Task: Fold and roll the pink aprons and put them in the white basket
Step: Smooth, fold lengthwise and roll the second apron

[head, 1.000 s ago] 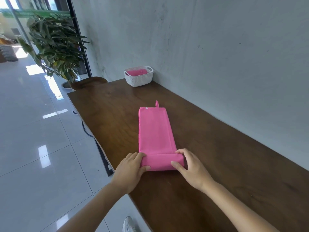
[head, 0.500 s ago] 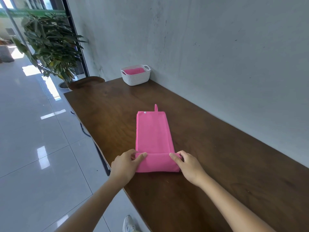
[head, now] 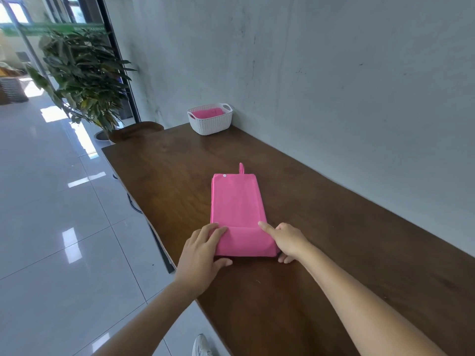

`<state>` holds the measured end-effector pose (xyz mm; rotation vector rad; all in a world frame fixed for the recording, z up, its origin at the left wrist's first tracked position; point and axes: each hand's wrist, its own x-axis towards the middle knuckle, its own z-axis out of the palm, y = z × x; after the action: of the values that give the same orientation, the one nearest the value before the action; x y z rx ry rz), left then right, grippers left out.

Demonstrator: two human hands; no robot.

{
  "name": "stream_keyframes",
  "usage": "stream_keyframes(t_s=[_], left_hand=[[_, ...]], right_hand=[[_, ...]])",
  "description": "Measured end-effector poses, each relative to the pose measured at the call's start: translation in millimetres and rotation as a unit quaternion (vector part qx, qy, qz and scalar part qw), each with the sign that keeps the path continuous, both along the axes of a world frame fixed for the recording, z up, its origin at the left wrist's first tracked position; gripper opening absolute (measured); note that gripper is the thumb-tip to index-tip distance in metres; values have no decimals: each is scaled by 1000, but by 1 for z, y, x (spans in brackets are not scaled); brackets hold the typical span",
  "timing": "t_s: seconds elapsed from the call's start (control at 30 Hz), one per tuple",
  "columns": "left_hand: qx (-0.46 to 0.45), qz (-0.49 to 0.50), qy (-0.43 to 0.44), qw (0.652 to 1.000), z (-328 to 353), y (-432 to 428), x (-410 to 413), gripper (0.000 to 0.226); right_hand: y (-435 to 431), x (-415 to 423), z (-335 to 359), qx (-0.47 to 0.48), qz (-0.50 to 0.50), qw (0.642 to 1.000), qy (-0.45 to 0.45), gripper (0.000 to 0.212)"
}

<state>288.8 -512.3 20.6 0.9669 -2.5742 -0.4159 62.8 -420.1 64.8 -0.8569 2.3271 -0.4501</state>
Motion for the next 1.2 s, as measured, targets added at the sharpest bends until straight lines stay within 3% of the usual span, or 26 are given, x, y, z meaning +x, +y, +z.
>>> stream_keyframes(t_s=[0.07, 0.23, 0.33, 0.53, 0.7, 0.8, 1.0, 1.2], left_hand=[[-18, 0, -4, 1000, -1, -6, 0, 71], [28, 12, -13, 999, 4, -21, -2, 61], [61, -10, -53, 997, 13, -29, 0, 61], [205, -30, -90, 974, 21, -32, 5, 65], [353, 3, 29, 935, 23, -16, 3, 70], [384, 34, 81, 919, 19, -10, 0, 66], [294, 101, 130, 942, 16, -4, -7, 58], [136, 35, 107, 984, 8, -6, -1, 51]], right_hand=[[-3, -3, 1, -19, 2, 999, 26, 65], [3, 3, 2, -173, 86, 971, 142, 37], [14, 4, -5, -161, 138, 966, 149, 45], [42, 5, -22, -135, 153, 974, 95, 66], [52, 9, -29, -149, 111, 980, 73, 72], [54, 11, -31, -149, 82, 983, 68, 74], [41, 11, -20, -124, 44, 991, 37, 84], [17, 1, -9, -52, 13, 999, 0, 86]])
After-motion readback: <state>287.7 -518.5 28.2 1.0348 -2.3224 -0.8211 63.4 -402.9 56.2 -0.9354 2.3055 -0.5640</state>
